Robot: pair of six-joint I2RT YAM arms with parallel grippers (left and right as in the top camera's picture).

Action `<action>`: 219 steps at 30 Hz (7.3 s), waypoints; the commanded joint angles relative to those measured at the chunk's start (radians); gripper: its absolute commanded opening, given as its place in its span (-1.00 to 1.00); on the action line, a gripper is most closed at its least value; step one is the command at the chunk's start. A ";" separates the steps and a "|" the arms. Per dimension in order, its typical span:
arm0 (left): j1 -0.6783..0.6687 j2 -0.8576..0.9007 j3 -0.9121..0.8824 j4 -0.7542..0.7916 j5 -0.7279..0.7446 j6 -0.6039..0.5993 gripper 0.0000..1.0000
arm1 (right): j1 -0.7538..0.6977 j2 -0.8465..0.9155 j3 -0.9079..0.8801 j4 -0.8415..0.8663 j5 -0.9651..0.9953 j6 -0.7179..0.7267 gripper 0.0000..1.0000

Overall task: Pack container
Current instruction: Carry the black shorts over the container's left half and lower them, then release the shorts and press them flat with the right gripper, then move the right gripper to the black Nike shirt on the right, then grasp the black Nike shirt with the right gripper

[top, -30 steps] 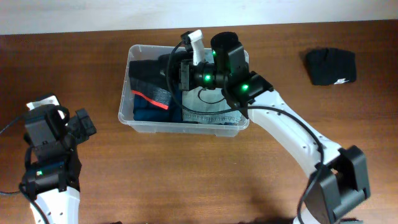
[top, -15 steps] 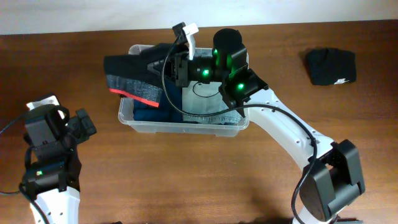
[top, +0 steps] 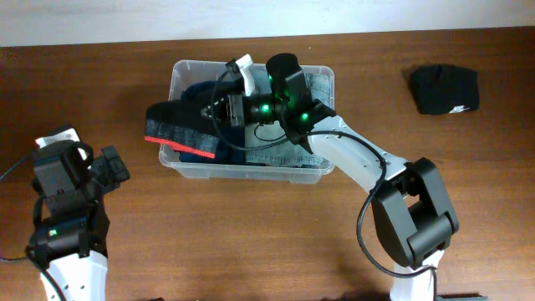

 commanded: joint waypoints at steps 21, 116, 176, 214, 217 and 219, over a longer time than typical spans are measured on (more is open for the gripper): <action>0.005 0.002 -0.003 0.002 0.007 -0.013 0.99 | -0.093 -0.015 0.264 -0.680 0.410 -0.369 0.75; 0.005 0.002 -0.003 0.002 0.007 -0.013 0.99 | 0.085 0.256 0.821 -1.136 0.959 -0.465 -0.91; 0.005 0.002 -0.003 0.002 0.007 -0.013 0.99 | -1.053 0.043 0.746 -1.568 0.471 -0.313 0.97; 0.005 0.002 -0.003 0.002 0.007 -0.013 0.99 | -1.169 0.184 0.140 -0.647 0.274 -0.090 0.97; 0.005 0.002 -0.003 0.002 0.007 -0.013 0.99 | -1.168 0.203 0.140 -0.630 0.289 -0.073 0.97; 0.005 0.002 -0.003 0.002 0.007 -0.013 0.99 | -1.163 0.217 0.140 -0.607 0.293 -0.072 0.97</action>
